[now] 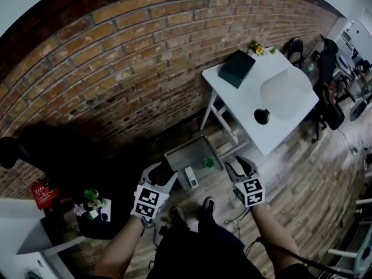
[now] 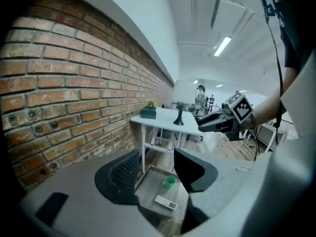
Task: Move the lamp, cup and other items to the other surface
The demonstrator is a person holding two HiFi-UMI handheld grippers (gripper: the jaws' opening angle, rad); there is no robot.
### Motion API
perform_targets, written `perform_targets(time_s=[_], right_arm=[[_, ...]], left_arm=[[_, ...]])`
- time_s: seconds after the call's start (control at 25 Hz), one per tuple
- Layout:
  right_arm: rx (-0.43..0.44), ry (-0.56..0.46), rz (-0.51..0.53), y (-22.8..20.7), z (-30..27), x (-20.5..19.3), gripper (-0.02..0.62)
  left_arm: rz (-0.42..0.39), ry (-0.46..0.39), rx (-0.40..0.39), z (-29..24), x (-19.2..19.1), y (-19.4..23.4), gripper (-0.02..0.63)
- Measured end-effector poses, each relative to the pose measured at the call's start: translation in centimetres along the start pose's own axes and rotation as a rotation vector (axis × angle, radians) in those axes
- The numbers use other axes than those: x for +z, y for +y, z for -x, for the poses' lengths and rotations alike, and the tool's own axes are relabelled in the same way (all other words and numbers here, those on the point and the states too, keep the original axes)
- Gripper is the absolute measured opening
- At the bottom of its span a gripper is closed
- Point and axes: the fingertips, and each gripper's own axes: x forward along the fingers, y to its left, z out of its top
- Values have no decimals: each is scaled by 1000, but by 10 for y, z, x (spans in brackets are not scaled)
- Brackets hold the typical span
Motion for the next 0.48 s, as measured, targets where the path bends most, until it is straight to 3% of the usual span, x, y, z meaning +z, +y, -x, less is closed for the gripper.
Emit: perform_targets(time_s=[0.28,0.48], right_arm=[[91,133,-31,-13,-69,-120,236],[145,232,-34,-21,-107,-189,256]], left_arm=[[42,157,23,-43,-81,-34,216],[84,198,31,-79,-109,-57,216]])
